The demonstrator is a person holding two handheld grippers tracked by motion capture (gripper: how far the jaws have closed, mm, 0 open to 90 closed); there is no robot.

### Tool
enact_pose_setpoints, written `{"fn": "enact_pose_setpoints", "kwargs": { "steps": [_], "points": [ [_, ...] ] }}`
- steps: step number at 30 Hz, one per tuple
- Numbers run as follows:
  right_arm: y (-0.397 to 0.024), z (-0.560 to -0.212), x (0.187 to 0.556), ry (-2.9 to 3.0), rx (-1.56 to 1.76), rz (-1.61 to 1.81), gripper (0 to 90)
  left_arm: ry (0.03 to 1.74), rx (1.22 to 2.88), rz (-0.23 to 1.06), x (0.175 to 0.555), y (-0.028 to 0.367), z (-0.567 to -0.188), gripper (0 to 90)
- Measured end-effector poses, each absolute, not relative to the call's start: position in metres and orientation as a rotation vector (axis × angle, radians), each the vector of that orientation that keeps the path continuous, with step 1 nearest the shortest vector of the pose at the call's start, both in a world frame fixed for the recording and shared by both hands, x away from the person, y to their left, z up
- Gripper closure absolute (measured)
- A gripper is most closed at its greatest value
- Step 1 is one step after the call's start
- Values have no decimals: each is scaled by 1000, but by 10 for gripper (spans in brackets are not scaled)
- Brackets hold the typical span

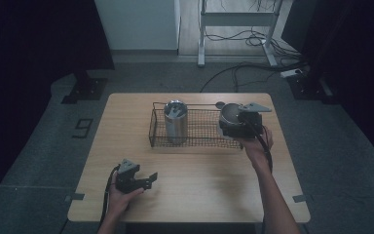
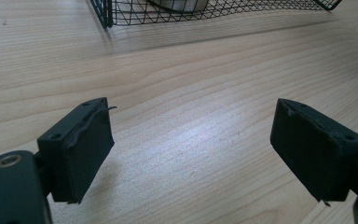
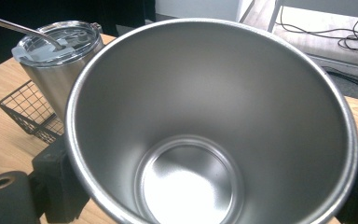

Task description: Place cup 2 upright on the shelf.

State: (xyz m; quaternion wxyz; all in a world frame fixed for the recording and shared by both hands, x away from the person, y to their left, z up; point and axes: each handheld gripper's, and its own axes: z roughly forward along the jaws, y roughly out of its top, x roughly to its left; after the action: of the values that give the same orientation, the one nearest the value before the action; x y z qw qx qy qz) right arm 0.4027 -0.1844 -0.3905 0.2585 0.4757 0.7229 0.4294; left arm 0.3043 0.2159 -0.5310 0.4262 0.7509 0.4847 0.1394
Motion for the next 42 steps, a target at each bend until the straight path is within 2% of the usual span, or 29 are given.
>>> {"fn": "enact_pose_setpoints", "kwargs": {
  "steps": [42],
  "points": [
    [-166,-408,464,2006,1347,1080,78,1208,1872,333,304,218,-531,131]
  ]
}}
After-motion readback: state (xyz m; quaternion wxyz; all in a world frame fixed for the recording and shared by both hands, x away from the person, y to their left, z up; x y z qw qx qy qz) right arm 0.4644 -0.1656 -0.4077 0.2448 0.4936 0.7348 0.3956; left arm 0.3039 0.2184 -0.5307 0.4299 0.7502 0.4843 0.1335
